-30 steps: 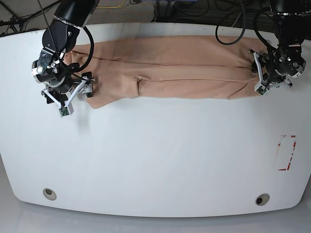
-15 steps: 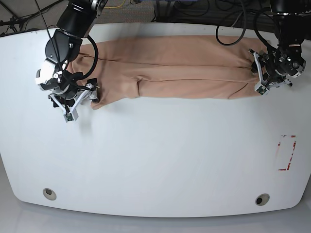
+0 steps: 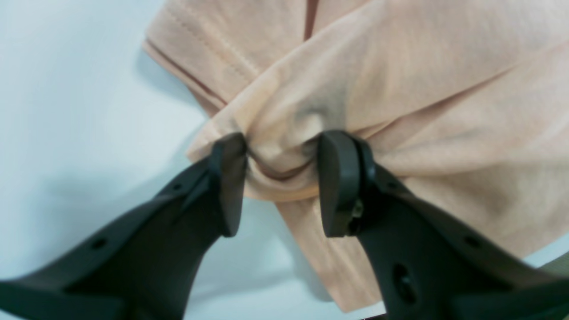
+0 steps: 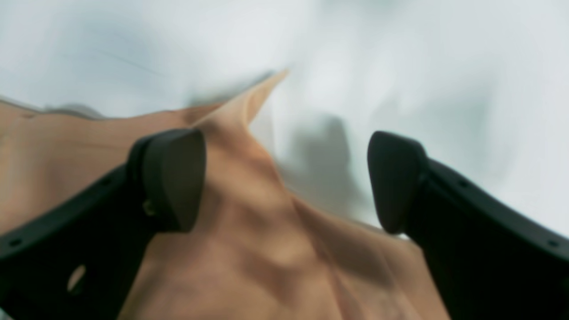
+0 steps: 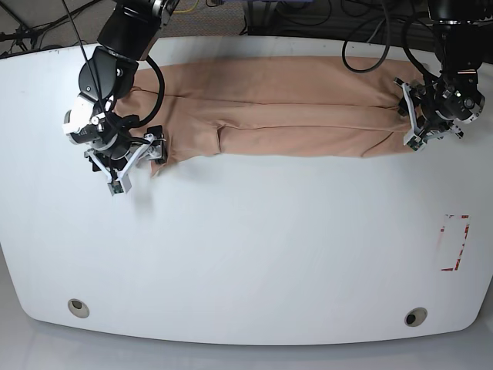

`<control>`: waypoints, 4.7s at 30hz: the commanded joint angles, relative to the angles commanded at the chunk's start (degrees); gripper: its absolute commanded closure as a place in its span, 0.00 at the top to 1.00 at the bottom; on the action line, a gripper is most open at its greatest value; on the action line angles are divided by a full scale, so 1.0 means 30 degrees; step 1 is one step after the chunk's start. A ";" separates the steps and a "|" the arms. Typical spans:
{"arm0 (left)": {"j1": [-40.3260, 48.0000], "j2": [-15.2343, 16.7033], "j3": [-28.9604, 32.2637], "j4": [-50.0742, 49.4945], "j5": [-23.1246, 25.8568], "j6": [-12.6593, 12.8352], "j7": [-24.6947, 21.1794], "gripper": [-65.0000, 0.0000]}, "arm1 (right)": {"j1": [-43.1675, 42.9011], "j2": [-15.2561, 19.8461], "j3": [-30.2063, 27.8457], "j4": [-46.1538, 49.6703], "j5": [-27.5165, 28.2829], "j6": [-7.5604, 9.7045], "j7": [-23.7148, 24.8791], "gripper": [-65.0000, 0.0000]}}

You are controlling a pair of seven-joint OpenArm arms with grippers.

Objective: Fold the T-shirt properly
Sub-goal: 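Lower the folded hem with both grippers and adjust the right gripper's hold, then pull the folded shirt with the right gripper toward its collar end, then drag the shirt end with the left gripper toward the right gripper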

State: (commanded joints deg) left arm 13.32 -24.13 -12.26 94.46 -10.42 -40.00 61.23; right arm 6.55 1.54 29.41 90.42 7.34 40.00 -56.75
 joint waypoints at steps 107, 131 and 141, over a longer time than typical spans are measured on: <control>-0.0059 -0.0381 0.0059 -0.0088 0.0029 0.0000 -0.0059 0.38 | -0.7531 -0.1055 0.0088 0.8527 0.0000 0.0000 -0.3634 0.00; -0.0059 -0.0381 0.0440 -0.0088 -0.0059 0.0000 -0.0059 0.38 | -0.8293 -0.1407 0.2637 0.8762 0.3839 0.0000 -0.2725 0.84; -0.1114 -0.0234 0.0234 -0.0029 -0.1260 0.0000 -0.0059 0.47 | -0.7619 -0.0762 0.1817 0.8088 0.4103 0.0000 -0.1495 0.76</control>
State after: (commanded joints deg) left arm 9.98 -24.84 -11.56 94.37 -14.20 -40.00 61.05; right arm -16.31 -0.75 34.86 114.68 19.65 40.00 -61.23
